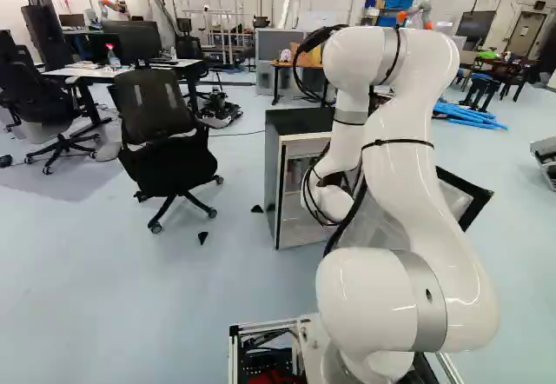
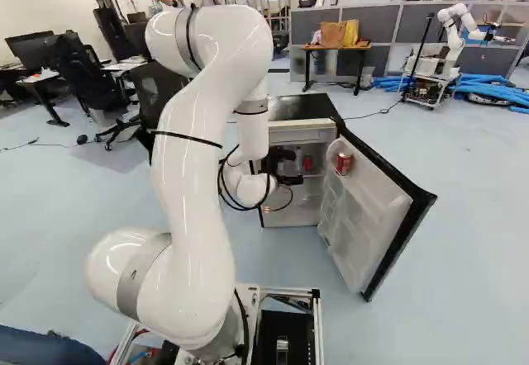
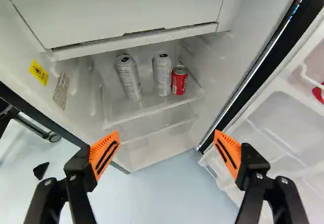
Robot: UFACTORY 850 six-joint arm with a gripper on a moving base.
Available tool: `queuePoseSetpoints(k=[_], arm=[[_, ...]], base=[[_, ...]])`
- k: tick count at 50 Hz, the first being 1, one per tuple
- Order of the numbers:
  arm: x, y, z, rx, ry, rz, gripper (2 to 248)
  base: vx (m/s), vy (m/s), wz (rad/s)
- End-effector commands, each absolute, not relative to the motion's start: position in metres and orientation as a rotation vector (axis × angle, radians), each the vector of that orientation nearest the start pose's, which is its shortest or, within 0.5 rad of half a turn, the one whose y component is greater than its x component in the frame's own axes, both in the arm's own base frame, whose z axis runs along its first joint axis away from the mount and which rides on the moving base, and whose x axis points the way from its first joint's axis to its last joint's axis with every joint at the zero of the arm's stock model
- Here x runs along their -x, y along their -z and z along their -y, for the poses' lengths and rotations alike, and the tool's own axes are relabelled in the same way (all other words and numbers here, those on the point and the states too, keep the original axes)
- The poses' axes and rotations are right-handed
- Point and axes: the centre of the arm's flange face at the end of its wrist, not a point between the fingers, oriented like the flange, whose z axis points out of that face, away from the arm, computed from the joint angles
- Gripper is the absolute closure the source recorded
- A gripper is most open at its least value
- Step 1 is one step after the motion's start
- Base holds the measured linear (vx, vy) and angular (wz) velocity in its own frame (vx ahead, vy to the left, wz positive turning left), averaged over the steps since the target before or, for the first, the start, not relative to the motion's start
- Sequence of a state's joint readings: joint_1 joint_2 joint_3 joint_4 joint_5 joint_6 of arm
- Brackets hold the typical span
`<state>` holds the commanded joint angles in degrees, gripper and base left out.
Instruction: Grab a drink from the fridge
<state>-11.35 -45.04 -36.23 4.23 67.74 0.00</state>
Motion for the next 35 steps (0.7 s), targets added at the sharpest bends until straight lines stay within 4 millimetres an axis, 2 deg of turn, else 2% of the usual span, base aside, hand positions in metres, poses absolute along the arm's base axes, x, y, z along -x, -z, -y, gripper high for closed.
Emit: queuePoseSetpoints(k=[35], arm=[[-0.466,-0.102,0.111,2.806,1.697,-0.405,3]], base=[[0.000,0.000,0.000]])
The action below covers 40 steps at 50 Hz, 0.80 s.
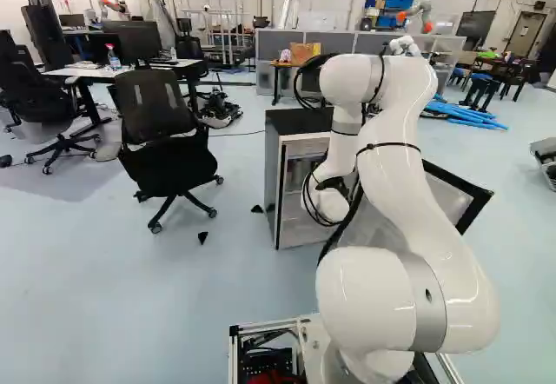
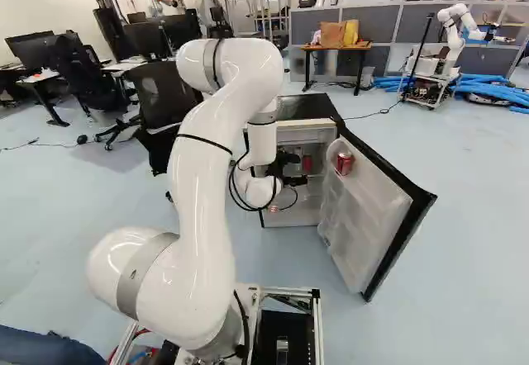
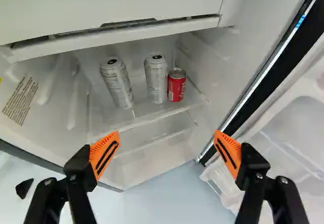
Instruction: Grab a drink from the fridge
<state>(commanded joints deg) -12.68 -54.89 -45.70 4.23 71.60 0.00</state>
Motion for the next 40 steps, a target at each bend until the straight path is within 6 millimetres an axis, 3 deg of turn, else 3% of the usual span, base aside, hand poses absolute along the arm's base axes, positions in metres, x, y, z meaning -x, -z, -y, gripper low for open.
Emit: queuePoseSetpoints(k=[40], arm=[[-0.505,-0.048,0.136,2.728,1.866,-0.436,3]], base=[[0.000,0.000,0.000]])
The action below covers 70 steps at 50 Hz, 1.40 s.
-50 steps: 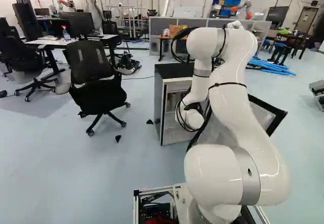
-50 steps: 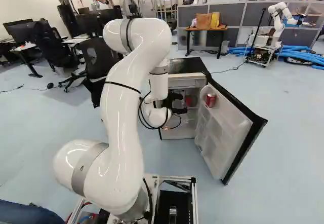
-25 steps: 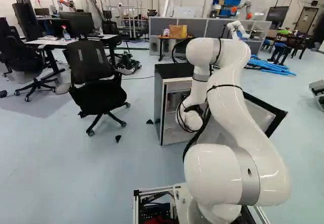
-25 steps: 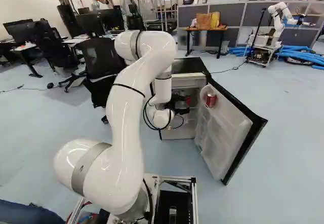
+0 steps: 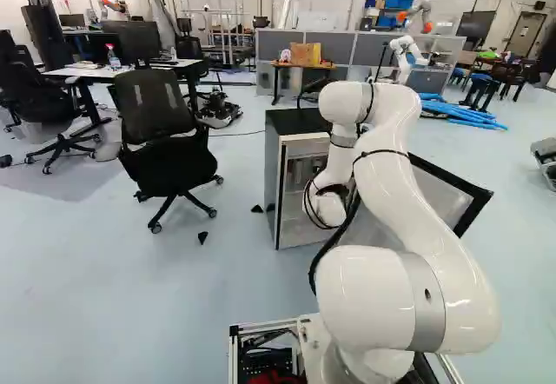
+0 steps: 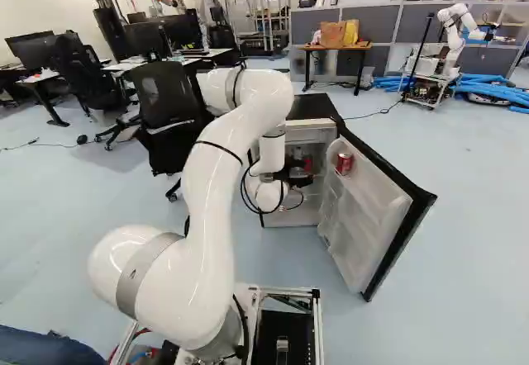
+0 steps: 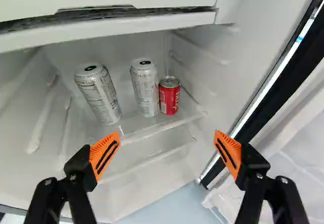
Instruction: Grab a drink from the fridge
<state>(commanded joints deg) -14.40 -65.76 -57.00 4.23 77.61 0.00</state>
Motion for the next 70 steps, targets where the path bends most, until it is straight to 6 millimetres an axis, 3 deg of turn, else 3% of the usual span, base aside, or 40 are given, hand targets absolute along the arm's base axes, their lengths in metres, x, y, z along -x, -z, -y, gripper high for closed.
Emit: queuePoseSetpoints(k=[34,70], arm=[[-0.536,0.005,0.157,2.669,1.981,-0.459,3],[-0.572,0.020,0.168,2.603,2.078,-0.453,3]], base=[[0.000,0.000,0.000],[0.000,0.000,0.000]])
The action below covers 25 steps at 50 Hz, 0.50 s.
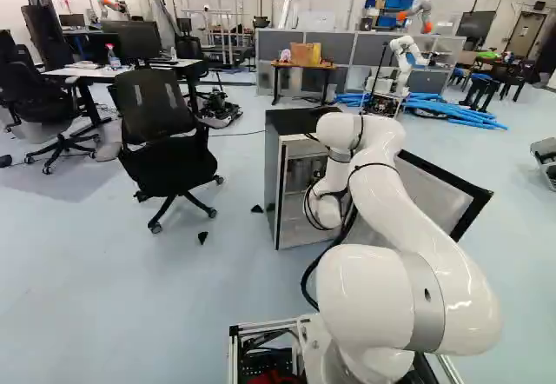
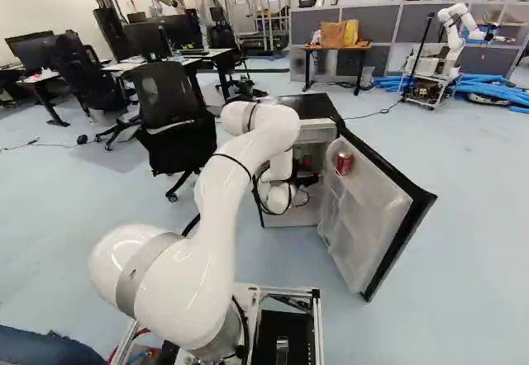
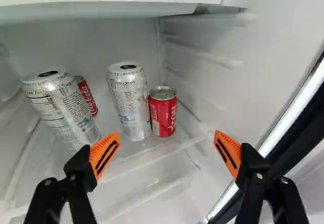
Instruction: Grab a drink from the fridge
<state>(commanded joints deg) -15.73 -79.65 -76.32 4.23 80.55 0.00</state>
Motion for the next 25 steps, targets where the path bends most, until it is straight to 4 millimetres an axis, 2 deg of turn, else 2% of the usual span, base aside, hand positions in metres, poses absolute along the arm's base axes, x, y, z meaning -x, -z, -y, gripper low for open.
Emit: queuePoseSetpoints(k=[17,25], arm=[[-0.588,0.027,0.176,2.572,2.125,-0.457,3],[-0.589,0.027,0.176,2.571,2.126,-0.457,3]], base=[[0.000,0.000,0.000],[0.000,0.000,0.000]])
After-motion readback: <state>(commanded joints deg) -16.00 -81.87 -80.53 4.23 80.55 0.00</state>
